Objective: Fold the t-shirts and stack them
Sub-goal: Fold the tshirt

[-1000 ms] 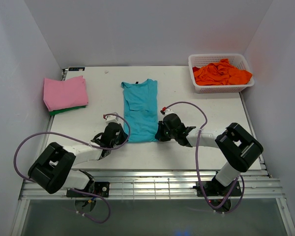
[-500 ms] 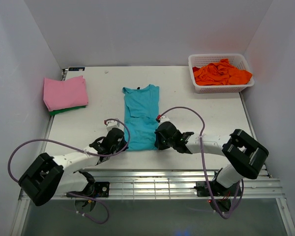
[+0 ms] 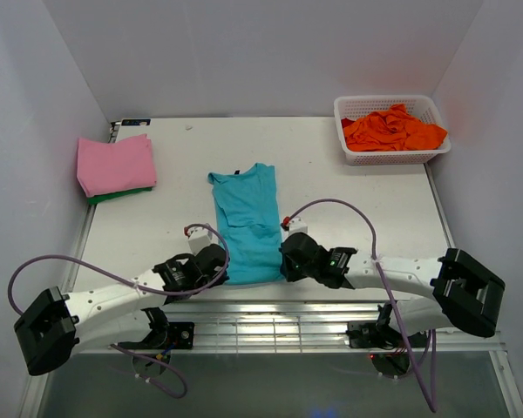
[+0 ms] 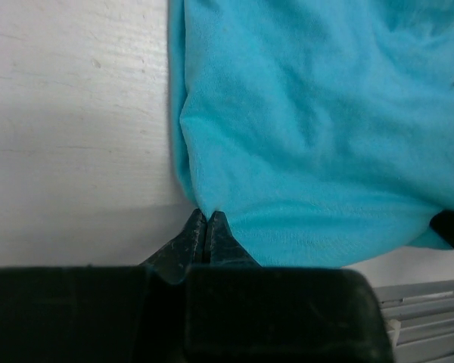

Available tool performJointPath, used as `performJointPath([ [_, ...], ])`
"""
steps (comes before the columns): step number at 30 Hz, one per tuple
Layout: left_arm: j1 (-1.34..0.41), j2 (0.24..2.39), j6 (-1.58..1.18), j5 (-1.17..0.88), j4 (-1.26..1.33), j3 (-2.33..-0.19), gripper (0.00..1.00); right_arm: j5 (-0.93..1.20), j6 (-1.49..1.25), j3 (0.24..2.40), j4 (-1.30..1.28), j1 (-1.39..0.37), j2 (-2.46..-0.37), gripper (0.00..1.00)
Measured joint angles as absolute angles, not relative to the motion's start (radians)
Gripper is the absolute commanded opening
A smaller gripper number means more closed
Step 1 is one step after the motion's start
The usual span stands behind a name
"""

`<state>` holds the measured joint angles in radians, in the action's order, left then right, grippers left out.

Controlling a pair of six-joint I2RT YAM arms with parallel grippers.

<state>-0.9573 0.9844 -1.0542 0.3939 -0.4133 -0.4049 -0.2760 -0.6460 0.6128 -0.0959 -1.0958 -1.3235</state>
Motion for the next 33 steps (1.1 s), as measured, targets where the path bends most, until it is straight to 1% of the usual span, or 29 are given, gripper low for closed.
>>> performJointPath([
  [4,-0.959,1.015,-1.063,0.481,-0.445,-0.484,0.00,-0.320,-0.637,0.675,-0.138,-1.095,-1.327,0.08],
  [9,-0.959,1.071,-1.063,0.607,-0.450,-0.575,0.00,-0.373,-0.597,0.809,-0.159,-1.087,-1.385,0.08],
  [19,-0.942,1.133,-1.042,0.791,-0.417,-0.626,0.00,-0.402,-0.505,0.979,-0.171,-0.986,-1.511,0.08],
  [27,-0.819,1.173,-0.910,0.820,-0.204,-0.630,0.00,-0.393,-0.441,1.104,-0.175,-0.907,-1.594,0.08],
  [33,-0.738,1.270,-0.793,0.789,-0.041,-0.664,0.00,-0.373,-0.399,1.193,-0.178,-0.857,-1.660,0.08],
])
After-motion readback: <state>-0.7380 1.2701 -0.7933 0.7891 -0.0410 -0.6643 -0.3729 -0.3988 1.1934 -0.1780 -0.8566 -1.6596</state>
